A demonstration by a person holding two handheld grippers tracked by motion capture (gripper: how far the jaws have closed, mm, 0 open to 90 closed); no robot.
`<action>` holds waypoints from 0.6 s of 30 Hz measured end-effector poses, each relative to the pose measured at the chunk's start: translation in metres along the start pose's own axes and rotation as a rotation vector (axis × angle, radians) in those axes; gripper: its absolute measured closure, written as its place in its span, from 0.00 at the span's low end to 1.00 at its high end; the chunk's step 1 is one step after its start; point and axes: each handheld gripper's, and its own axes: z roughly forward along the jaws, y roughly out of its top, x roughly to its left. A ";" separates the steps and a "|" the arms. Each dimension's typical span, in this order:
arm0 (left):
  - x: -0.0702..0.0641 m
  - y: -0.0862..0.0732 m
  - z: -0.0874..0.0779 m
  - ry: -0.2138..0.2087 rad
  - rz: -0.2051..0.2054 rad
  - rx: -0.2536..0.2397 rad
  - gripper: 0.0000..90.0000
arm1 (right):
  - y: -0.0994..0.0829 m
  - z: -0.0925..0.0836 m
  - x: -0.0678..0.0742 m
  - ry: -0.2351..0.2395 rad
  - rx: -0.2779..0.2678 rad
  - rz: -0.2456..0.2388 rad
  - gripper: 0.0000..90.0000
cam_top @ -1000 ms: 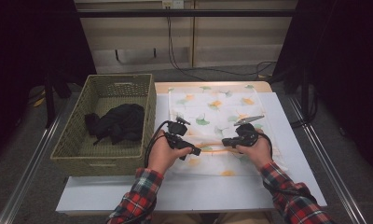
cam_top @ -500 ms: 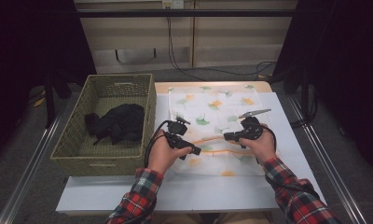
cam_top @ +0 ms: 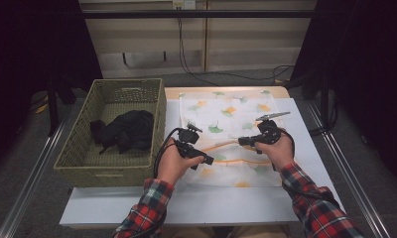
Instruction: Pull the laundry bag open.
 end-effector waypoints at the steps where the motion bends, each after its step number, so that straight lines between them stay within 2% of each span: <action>1: 0.000 0.000 0.000 0.000 -0.001 0.001 0.07 | 0.000 0.000 -0.001 0.006 0.001 0.000 1.00; 11: 0.000 -0.001 0.003 -0.002 -0.004 0.012 0.08 | -0.017 0.020 -0.004 -0.011 0.055 -0.011 1.00; 15: 0.000 -0.001 0.003 -0.004 -0.002 0.011 0.08 | -0.022 0.025 -0.006 -0.018 0.055 -0.008 1.00; 18: 0.000 -0.001 0.003 -0.005 -0.002 0.016 0.08 | -0.025 0.028 -0.006 -0.023 0.061 -0.026 0.99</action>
